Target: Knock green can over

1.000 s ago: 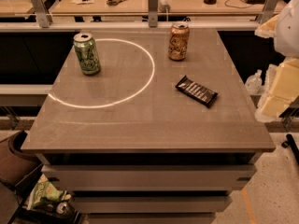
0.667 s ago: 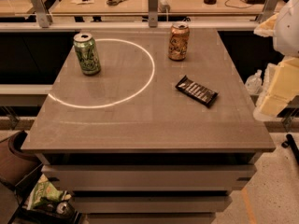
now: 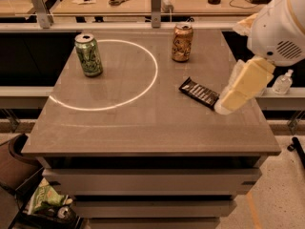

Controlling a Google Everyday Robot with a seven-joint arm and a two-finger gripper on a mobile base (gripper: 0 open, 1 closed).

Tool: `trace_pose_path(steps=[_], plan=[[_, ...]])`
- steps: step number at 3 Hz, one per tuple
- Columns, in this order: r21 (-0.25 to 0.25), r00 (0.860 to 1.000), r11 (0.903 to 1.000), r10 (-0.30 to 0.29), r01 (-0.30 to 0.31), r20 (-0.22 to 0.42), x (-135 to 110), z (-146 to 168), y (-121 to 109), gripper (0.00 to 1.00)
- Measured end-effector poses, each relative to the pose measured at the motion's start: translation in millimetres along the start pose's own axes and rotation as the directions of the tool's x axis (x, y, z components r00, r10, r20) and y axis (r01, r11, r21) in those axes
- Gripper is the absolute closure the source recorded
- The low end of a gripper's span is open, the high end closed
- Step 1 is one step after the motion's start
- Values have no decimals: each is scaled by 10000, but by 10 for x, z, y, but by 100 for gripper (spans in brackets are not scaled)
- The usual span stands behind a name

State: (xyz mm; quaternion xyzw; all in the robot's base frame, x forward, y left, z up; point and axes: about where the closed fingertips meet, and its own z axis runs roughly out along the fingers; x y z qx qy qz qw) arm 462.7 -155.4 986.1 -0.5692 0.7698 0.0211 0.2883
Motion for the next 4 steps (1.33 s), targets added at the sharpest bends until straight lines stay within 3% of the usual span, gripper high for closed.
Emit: trace_pose_path(steps=[1, 2, 3, 4], plan=[[-34, 9862, 9997, 245, -243, 1639, -458, 322, 16, 0], [-218, 9590, 9970, 776, -744, 2727, -846, 764, 30, 0], [-514, 9241, 9896, 1438, -1343, 3541, -1173, 1170, -41, 0], [-654, 8909, 9819, 1886, -1776, 4131, -1500, 1380, -157, 0]])
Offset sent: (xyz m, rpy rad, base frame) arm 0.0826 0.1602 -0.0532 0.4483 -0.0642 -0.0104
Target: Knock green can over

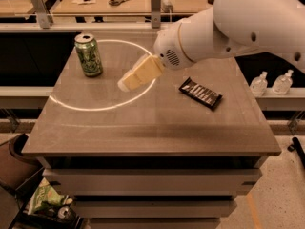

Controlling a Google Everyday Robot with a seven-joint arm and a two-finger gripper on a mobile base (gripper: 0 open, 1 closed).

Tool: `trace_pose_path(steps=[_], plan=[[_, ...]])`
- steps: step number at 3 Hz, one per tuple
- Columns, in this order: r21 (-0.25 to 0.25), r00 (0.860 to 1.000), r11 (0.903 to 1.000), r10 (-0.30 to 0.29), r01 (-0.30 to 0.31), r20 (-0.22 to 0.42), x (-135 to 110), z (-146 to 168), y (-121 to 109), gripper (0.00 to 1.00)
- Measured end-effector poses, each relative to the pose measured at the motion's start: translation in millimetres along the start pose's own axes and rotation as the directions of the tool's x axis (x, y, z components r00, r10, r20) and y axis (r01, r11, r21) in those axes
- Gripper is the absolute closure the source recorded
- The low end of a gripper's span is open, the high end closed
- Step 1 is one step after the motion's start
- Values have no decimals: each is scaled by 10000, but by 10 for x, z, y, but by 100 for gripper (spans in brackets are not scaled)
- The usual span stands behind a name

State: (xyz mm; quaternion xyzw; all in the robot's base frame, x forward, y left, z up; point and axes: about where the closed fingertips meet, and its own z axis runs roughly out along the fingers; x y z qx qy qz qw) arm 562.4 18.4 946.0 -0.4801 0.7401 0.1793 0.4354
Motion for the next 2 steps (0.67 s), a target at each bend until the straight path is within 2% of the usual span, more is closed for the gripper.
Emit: trace_pose_path(steps=[1, 2], plan=[[-5, 10000, 10000, -11, 11, -7, 0, -4, 4, 0], [381, 9999, 9992, 66, -71, 143, -63, 119, -56, 0]])
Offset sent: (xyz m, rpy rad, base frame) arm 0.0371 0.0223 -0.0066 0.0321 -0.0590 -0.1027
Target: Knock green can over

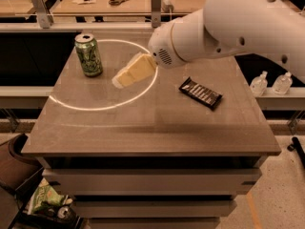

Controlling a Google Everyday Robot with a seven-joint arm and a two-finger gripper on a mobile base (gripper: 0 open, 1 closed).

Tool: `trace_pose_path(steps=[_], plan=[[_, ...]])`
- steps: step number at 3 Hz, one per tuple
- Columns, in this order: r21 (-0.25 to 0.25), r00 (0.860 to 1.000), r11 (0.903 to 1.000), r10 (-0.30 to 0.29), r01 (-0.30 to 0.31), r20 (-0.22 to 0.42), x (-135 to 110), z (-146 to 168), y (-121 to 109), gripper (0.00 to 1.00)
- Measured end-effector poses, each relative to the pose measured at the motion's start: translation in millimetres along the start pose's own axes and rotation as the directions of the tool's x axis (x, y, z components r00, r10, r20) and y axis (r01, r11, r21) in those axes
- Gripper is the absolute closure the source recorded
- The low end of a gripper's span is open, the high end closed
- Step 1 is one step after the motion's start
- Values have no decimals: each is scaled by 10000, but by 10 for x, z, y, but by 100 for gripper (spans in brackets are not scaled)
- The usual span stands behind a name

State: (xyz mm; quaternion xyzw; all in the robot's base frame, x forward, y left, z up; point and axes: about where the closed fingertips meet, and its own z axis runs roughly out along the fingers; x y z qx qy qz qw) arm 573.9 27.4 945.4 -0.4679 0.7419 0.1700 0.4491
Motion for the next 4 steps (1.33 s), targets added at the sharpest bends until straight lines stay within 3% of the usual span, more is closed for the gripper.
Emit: trace_pose_path(steps=[2, 4], plan=[[494, 9865, 9981, 295, -379, 1609, -240, 595, -123, 0], [202, 9432, 9955, 815, -929, 3219, -406, 1256, -163, 0]])
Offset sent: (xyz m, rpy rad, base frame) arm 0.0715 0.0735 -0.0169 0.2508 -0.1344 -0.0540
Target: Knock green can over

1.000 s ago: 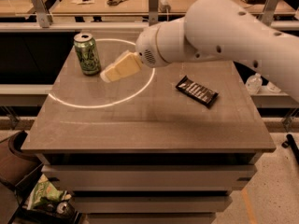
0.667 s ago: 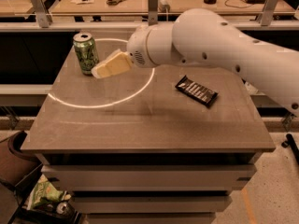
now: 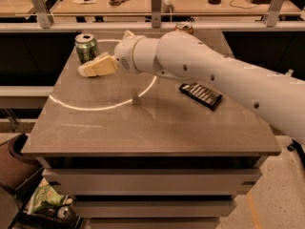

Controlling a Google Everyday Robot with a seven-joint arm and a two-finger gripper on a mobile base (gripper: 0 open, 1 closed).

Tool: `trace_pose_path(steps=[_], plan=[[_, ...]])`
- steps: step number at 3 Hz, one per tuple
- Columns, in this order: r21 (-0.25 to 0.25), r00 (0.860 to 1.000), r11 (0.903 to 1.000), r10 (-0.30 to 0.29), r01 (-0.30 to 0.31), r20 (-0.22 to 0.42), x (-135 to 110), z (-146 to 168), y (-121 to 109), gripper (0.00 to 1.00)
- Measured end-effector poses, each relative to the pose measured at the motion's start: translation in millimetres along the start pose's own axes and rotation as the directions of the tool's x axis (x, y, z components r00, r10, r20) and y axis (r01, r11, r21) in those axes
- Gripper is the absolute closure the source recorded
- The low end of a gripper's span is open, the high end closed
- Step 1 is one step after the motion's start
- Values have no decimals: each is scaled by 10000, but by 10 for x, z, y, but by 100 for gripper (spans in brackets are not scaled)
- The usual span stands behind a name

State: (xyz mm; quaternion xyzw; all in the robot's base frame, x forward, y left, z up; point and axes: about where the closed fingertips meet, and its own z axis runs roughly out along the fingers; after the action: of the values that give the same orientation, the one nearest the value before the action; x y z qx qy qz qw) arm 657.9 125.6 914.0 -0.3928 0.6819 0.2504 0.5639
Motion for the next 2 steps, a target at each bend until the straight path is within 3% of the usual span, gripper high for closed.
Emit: trace_pose_path(steps=[2], plan=[[15, 9932, 9985, 541, -545, 1033, 206, 557, -81, 0]])
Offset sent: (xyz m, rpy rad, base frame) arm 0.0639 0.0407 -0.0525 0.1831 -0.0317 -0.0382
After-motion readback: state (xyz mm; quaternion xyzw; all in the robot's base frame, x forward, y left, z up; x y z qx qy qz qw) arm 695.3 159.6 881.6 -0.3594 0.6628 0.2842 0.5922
